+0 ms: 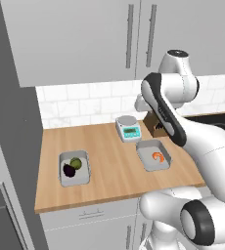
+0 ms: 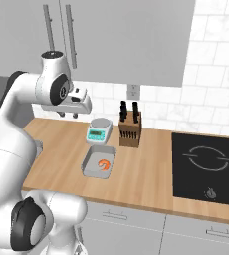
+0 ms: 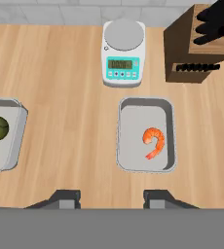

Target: Take the meat container that has the shrimp and place it on the second highest rack of the freezer. Then take the vegetable container that has the lime and eggplant and place it on the highest rack of the freezer.

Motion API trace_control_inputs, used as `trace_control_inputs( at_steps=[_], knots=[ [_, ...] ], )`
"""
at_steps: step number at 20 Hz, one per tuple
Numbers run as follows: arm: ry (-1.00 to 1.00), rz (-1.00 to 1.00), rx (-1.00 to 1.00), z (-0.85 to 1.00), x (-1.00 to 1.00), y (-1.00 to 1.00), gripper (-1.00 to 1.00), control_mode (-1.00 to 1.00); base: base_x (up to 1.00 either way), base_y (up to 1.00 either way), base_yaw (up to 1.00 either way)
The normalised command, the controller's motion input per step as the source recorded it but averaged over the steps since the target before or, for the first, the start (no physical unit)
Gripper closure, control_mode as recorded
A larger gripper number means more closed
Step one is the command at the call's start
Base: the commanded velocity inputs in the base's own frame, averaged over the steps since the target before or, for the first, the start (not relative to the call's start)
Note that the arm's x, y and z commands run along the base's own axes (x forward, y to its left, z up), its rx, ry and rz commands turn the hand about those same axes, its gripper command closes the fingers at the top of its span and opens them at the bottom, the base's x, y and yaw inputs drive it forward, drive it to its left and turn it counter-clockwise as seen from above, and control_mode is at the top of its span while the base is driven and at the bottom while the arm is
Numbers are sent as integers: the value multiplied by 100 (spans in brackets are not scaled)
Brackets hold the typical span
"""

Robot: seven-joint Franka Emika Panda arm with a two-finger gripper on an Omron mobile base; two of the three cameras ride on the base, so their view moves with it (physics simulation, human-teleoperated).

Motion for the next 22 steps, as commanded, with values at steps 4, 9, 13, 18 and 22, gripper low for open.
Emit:
trace_control_inputs(
  at_steps=[4,9,13,18,22],
  knots=[
    [0,0,0,-12,0,4,-100,-100,0,0,0],
    [1,0,3,-10,-2,3,-100,-100,0,0,0],
    [2,0,16,-26,-13,-57,-100,-100,0,0,0],
    [5,-2,8,-38,-2,-83,-100,-100,0,0,0],
    [20,-5,-1,-27,14,-38,-100,-100,0,0,0]
  ],
)
